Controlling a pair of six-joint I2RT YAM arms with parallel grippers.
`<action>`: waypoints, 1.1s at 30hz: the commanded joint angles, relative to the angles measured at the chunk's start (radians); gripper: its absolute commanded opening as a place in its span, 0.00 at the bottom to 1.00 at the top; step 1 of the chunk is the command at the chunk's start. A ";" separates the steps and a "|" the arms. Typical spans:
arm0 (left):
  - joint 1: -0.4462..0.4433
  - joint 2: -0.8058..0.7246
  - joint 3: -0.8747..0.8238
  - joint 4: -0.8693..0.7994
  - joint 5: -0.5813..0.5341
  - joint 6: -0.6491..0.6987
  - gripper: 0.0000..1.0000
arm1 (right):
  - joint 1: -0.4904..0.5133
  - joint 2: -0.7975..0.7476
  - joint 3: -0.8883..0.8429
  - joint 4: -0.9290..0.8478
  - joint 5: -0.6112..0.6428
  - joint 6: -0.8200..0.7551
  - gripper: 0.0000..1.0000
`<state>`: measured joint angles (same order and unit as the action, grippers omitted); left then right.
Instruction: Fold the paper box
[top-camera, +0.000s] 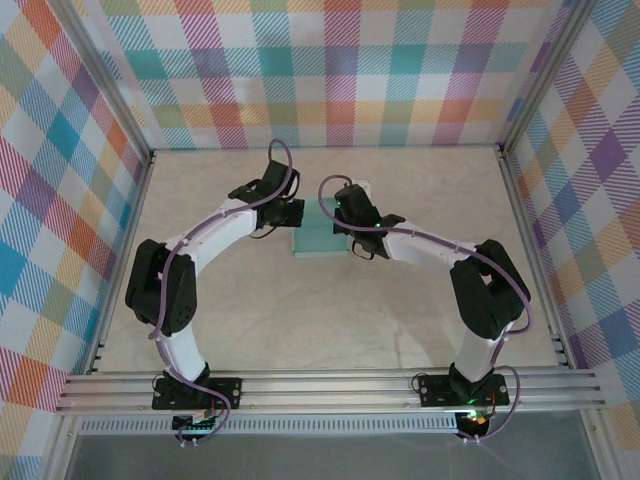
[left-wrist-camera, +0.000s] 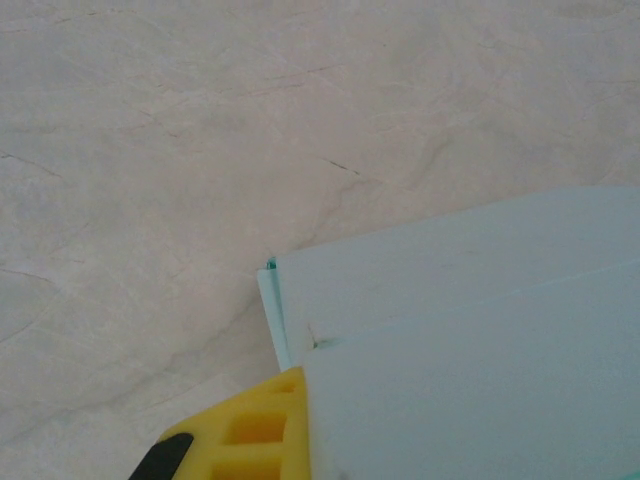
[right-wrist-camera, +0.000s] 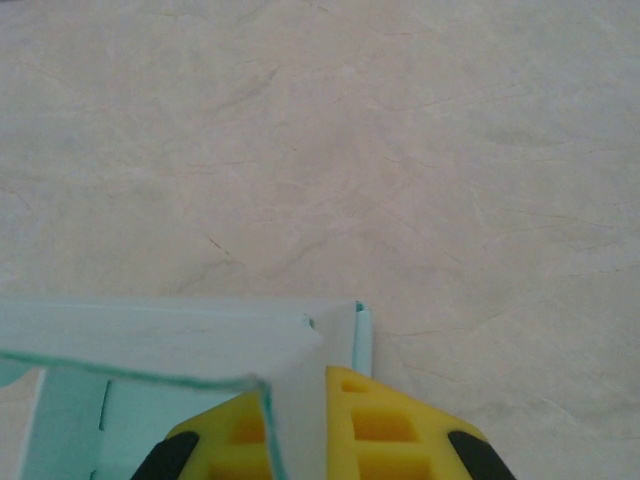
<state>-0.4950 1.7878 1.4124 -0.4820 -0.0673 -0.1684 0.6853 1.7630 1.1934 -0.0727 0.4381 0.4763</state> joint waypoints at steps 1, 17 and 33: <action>-0.033 -0.029 -0.038 0.124 -0.009 -0.018 0.00 | 0.006 -0.034 -0.054 0.123 0.031 0.037 0.00; -0.121 -0.156 -0.359 0.500 -0.215 -0.005 0.00 | 0.065 -0.073 -0.315 0.415 0.073 -0.009 0.00; -0.195 -0.162 -0.537 0.691 -0.345 -0.047 0.00 | 0.094 -0.055 -0.459 0.631 0.079 -0.089 0.00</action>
<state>-0.6632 1.6241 0.9161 0.1139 -0.3820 -0.2211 0.7673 1.6814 0.7776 0.4946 0.5579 0.4065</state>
